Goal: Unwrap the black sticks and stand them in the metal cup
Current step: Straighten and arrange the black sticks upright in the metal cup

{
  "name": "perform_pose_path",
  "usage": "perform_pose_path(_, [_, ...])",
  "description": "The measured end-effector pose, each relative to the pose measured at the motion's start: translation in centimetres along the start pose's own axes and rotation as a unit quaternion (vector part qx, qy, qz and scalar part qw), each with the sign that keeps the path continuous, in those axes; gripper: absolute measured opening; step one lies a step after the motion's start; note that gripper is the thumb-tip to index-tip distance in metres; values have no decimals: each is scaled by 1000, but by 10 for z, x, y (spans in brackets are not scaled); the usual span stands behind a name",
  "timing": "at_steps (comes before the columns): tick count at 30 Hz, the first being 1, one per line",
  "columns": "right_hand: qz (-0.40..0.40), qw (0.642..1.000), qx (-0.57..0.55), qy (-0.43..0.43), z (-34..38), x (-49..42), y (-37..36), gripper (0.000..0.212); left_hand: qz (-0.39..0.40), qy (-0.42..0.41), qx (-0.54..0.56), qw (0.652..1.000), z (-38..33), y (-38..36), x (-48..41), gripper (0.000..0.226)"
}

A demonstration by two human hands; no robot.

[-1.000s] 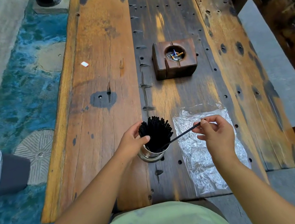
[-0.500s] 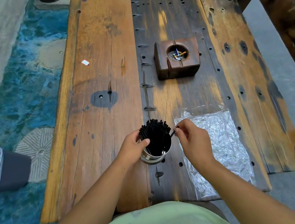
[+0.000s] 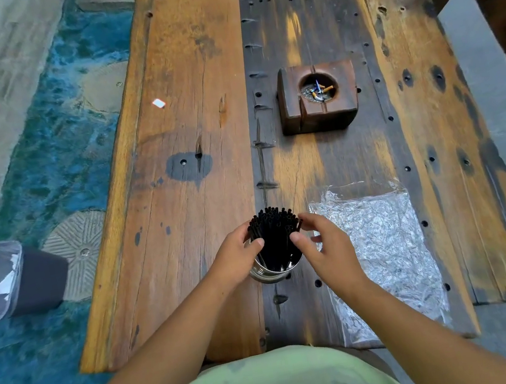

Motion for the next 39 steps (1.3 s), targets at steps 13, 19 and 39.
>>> perform_pose_path(13, [125, 992, -22, -22, -3, -38, -26, 47, 59, -24, -37, 997, -9, -5, -18, 37])
perform_pose_path(19, [96, 992, -77, -24, 7, -35, -22, 8, 14, -51, -54, 997, -18, -3, -23, 15])
perform_pose_path(39, [50, 996, 54, 57, -11, -35, -23, 28, -46, -80, -119, 989, -12, -10, -17, 24])
Point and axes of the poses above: each hand's wrist, its own x-axis away from the middle knuckle, its own y-axis out of the back of the hand, z = x × y, the point moved 2 cm from there along -x, towards the middle knuckle, and after that the axes turned 9 degrees about -z, right-handed, at the moved point
